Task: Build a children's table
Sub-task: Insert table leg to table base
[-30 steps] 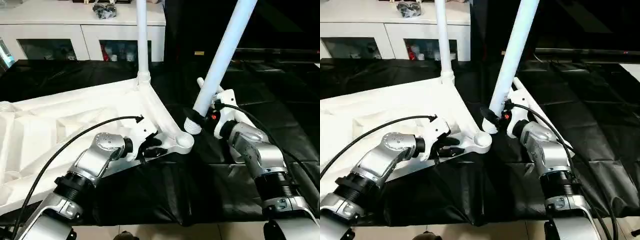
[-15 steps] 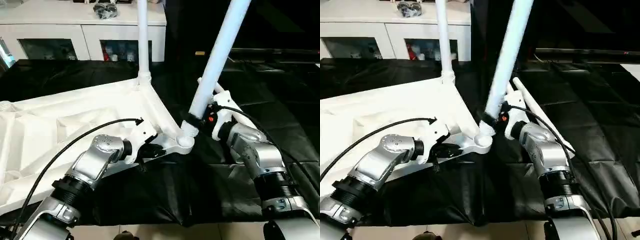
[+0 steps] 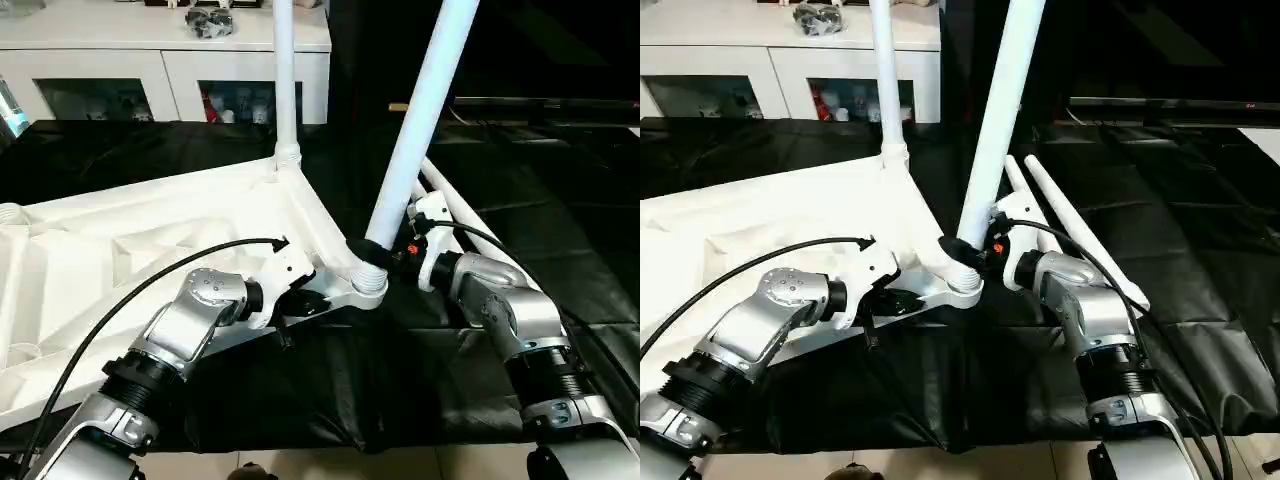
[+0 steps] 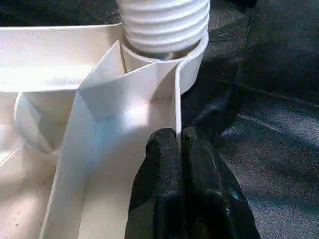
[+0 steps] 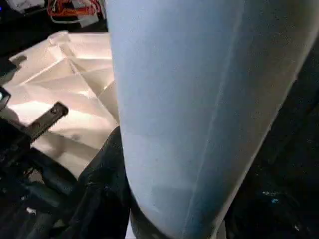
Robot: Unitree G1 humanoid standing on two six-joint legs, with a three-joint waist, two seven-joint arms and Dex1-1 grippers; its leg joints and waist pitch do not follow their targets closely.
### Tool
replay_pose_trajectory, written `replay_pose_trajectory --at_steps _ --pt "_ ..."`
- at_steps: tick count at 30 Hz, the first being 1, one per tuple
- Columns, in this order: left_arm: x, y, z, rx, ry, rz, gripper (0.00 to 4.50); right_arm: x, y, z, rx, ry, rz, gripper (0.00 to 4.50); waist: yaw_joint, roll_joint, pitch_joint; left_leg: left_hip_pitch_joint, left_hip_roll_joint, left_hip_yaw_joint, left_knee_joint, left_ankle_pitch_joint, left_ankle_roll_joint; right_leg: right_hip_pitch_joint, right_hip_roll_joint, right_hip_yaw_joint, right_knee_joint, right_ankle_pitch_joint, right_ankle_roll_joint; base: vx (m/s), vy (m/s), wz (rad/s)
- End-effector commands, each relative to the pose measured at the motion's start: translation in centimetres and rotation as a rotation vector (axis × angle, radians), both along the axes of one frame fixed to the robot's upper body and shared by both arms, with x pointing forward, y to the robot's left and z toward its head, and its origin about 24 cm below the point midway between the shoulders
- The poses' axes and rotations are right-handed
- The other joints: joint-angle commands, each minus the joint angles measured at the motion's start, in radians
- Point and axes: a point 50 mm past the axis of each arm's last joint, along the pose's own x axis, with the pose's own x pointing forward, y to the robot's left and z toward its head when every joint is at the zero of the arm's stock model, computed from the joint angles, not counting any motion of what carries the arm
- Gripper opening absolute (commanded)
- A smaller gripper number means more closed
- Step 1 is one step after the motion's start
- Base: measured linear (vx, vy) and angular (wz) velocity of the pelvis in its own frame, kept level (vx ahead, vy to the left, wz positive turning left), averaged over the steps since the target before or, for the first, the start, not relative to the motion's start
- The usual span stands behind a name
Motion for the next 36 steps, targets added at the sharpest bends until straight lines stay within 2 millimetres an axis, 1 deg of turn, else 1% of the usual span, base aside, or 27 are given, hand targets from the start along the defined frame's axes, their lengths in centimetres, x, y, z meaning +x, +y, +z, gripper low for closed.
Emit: replay_pose_trajectory --at_steps 1,4,5,11,12,15,16,18,19,22,25,26,27,28,29,31,32,33,34,36 --pt "-0.3 0.0 -0.8 0.033 0.018 -0.024 0.0 -0.2 -0.2 0.1 -0.013 0.015 0.027 1.91 -0.005 0.0 -0.075 0.028 0.052 -0.022 -0.078 -0.283 -0.02 0.043 -0.085 0.059 -0.083 -0.313 -0.158 0.0 0.0 0.0" --pt "-0.3 -0.1 -0.7 0.015 0.007 -0.041 0.0 -0.4 -0.5 -0.1 -0.029 0.017 0.031 1.91 -0.005 -0.002 -0.074 0.027 0.052 -0.022 -0.078 -0.285 -0.02 0.043 -0.086 0.059 -0.084 -0.321 -0.152 0.0 0.0 0.0" --pt "-0.3 -0.1 -0.6 0.012 0.006 -0.044 0.0 -0.4 -0.5 -0.1 -0.029 0.018 0.028 1.91 -0.005 0.001 -0.075 0.028 0.053 -0.021 -0.078 -0.287 -0.022 0.042 -0.086 0.059 -0.085 -0.322 -0.152 0.0 0.0 0.0" --pt "-0.7 -0.5 -0.3 -0.014 0.007 -0.093 0.0 -0.2 -0.7 -0.8 -0.02 0.03 -0.009 1.91 -0.004 0.0 -0.074 0.029 0.053 -0.021 -0.078 -0.295 -0.026 0.04 -0.087 0.06 -0.085 -0.325 -0.158 0.0 0.0 0.0" --pt "-0.6 -0.5 -0.3 -0.014 0.006 -0.093 0.0 -0.1 -0.6 -0.9 -0.012 0.036 -0.016 1.91 -0.004 0.003 -0.075 0.029 0.053 -0.022 -0.078 -0.295 -0.027 0.04 -0.088 0.06 -0.084 -0.323 -0.161 0.0 0.0 0.0" --pt "-0.6 -0.5 -0.3 -0.013 0.004 -0.091 0.0 -0.1 -0.6 -1.0 -0.003 0.041 -0.022 1.91 -0.005 0.001 -0.074 0.03 0.053 -0.022 -0.079 -0.307 -0.028 0.041 -0.087 0.059 -0.085 -0.335 -0.159 0.0 0.0 0.0" --pt "-0.5 -0.4 -0.3 -0.012 0.001 -0.083 0.0 -0.1 -0.7 -1.2 0.011 0.052 -0.033 1.91 -0.005 -0.001 -0.073 0.029 0.053 -0.023 -0.08 -0.305 -0.027 0.042 -0.087 0.059 -0.085 -0.336 -0.158 0.0 0.0 0.0" --pt "-0.3 -0.5 -0.3 -0.013 -0.006 -0.067 0.0 -0.1 -0.8 -1.4 0.042 0.067 -0.046 1.91 -0.005 0.001 -0.074 0.031 0.054 -0.023 -0.08 -0.311 -0.027 0.04 -0.088 0.059 -0.087 -0.34 -0.16 0.0 0.0 0.0" --pt "-0.3 -0.5 -0.2 -0.015 -0.007 -0.061 0.0 -0.2 -1.0 -1.5 0.059 0.076 -0.054 1.91 -0.005 -0.001 -0.073 0.031 0.054 -0.023 -0.08 -0.311 -0.028 0.041 -0.088 0.059 -0.086 -0.34 -0.161 0.0 0.0 0.0" --pt "0.1 -0.6 -0.1 -0.021 -0.014 -0.029 0.0 -0.4 -1.5 -2.1 0.13 0.108 -0.098 1.91 -0.004 0.001 -0.073 0.031 0.054 -0.022 -0.08 -0.32 -0.027 0.04 -0.089 0.06 -0.09 -0.353 -0.158 0.0 0.0 0.0" --pt "0.4 -0.6 -0.1 -0.024 -0.022 -0.011 0.0 -0.6 -1.8 -2.8 0.154 0.13 -0.128 1.91 -0.003 0.001 -0.072 0.034 0.055 -0.023 -0.081 -0.326 -0.027 0.038 -0.09 0.059 -0.093 -0.368 -0.153 0.0 0.0 0.0" --pt "0.4 -0.6 -0.1 -0.024 -0.024 -0.006 0.0 -0.8 -1.9 -3.2 0.155 0.138 -0.137 1.91 -0.002 0.009 -0.07 0.035 0.054 -0.024 -0.081 -0.344 -0.032 0.036 -0.09 0.058 -0.095 -0.391 -0.15 0.0 0.0 0.0" --pt "0.4 -0.6 -0.1 -0.024 -0.024 -0.006 0.0 -0.8 -1.9 -3.2 0.155 0.138 -0.137 1.91 -0.004 0.003 -0.07 0.036 0.053 -0.025 -0.082 -0.359 -0.034 0.037 -0.09 0.057 -0.098 -0.41 -0.142 0.0 0.0 0.0" --pt "0.6 -0.6 0.0 -0.02 -0.029 0.003 0.0 -1.1 -2.0 -3.8 0.156 0.142 -0.151 1.91 -0.003 0.003 -0.071 0.036 0.053 -0.026 -0.082 -0.356 -0.034 0.038 -0.091 0.057 -0.098 -0.412 -0.141 0.0 0.0 0.0" --pt "0.7 -0.6 0.0 -0.018 -0.032 0.008 0.0 -1.4 -2.2 -4.3 0.157 0.143 -0.162 1.91 -0.003 0.008 -0.069 0.039 0.053 -0.026 -0.082 -0.372 -0.035 0.033 -0.091 0.057 -0.103 -0.435 -0.133 0.0 0.0 0.0" --pt "0.8 -0.6 0.0 -0.016 -0.034 0.013 0.0 -1.5 -2.3 -4.4 0.154 0.14 -0.17 1.91 -0.003 0.006 -0.068 0.041 0.054 -0.026 -0.083 -0.385 -0.036 0.031 -0.091 0.056 -0.105 -0.452 -0.129 0.0 0.0 0.0" --pt "0.8 -0.6 0.0 -0.014 -0.036 0.019 0.0 -1.6 -2.3 -4.4 0.15 0.133 -0.174 1.91 -0.004 0.006 -0.068 0.04 0.054 -0.028 -0.084 -0.393 -0.038 0.033 -0.091 0.055 -0.106 -0.459 -0.127 0.0 0.0 0.0" --pt "0.9 -0.6 0.0 -0.012 -0.039 0.022 0.0 -1.7 -2.3 -4.5 0.145 0.127 -0.178 1.91 -0.004 0.009 -0.067 0.041 0.055 -0.03 -0.085 -0.405 -0.041 0.032 -0.091 0.055 -0.107 -0.467 -0.124 0.0 0.0 0.0" --pt "1.0 -0.5 0.0 -0.009 -0.047 0.031 0.0 -1.8 -2.4 -4.4 0.117 0.1 -0.187 1.91 -0.004 0.008 -0.066 0.042 0.054 -0.03 -0.086 -0.411 -0.041 0.031 -0.091 0.055 -0.108 -0.475 -0.122 0.0 0.0 0.0" --pt "1.0 -0.5 -0.1 -0.008 -0.048 0.033 0.0 -1.9 -2.2 -4.4 0.101 0.083 -0.185 1.91 -0.005 0.007 -0.065 0.045 0.053 -0.032 -0.085 -0.433 -0.044 0.029 -0.095 0.054 -0.114 -0.52 -0.109 0.0 0.0 0.0"
